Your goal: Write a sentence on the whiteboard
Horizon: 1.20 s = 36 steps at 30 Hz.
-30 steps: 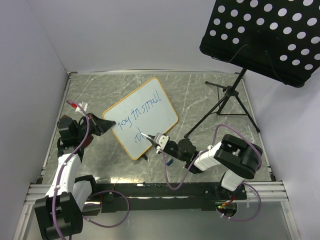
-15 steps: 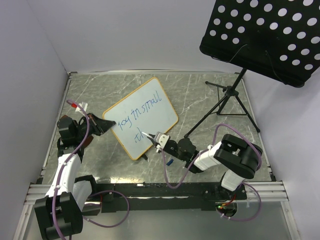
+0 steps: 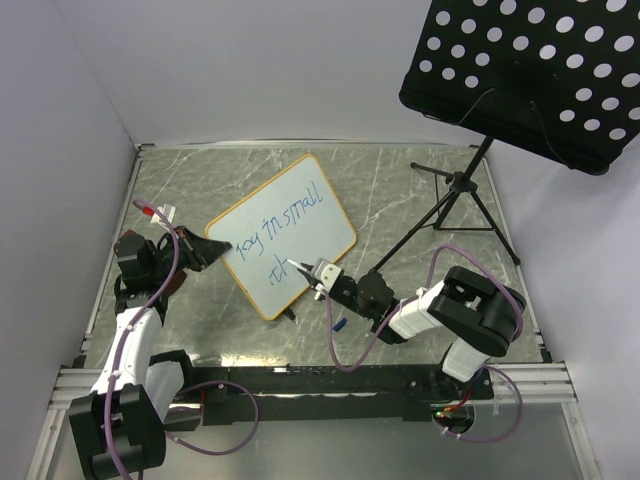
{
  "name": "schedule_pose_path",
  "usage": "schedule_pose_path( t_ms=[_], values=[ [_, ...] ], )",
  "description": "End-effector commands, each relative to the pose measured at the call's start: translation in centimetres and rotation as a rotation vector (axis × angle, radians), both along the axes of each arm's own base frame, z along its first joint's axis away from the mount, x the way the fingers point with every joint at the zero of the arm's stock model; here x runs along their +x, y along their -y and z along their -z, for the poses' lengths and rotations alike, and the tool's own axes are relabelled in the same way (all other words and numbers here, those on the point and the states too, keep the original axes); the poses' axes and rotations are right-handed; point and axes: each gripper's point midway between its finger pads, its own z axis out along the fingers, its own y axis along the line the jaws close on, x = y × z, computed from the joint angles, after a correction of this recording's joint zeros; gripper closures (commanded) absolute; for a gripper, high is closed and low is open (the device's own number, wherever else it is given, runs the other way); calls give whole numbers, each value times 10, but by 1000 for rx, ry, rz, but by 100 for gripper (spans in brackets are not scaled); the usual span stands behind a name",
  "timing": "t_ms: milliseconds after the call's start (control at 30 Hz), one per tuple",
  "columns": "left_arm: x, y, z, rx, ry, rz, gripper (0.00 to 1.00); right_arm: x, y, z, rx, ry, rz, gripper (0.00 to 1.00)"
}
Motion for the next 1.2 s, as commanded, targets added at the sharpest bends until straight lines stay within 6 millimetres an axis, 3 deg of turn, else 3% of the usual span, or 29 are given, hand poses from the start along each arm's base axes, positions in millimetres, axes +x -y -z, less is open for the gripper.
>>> schedule_pose_path(
  t_ms=[0, 467, 633, 867, 1167],
  values=[
    [-4, 5, -4, 59, 70, 56, 99, -2, -5, -46, 154, 83, -34, 100],
    [-4, 5, -5, 60, 76, 57, 99, -21, 5, -19, 89, 51, -89, 100],
    [-4, 5, -5, 60, 76, 55, 99, -20, 10, -19, 80, 63, -71, 100],
    [-4, 5, -5, 58, 74, 54, 99, -2, 16, -28, 97, 69, 19, 100],
    [-4, 5, -6, 59, 77, 56, 99, -7, 12, -62, 167, 117, -23, 100]
  ],
)
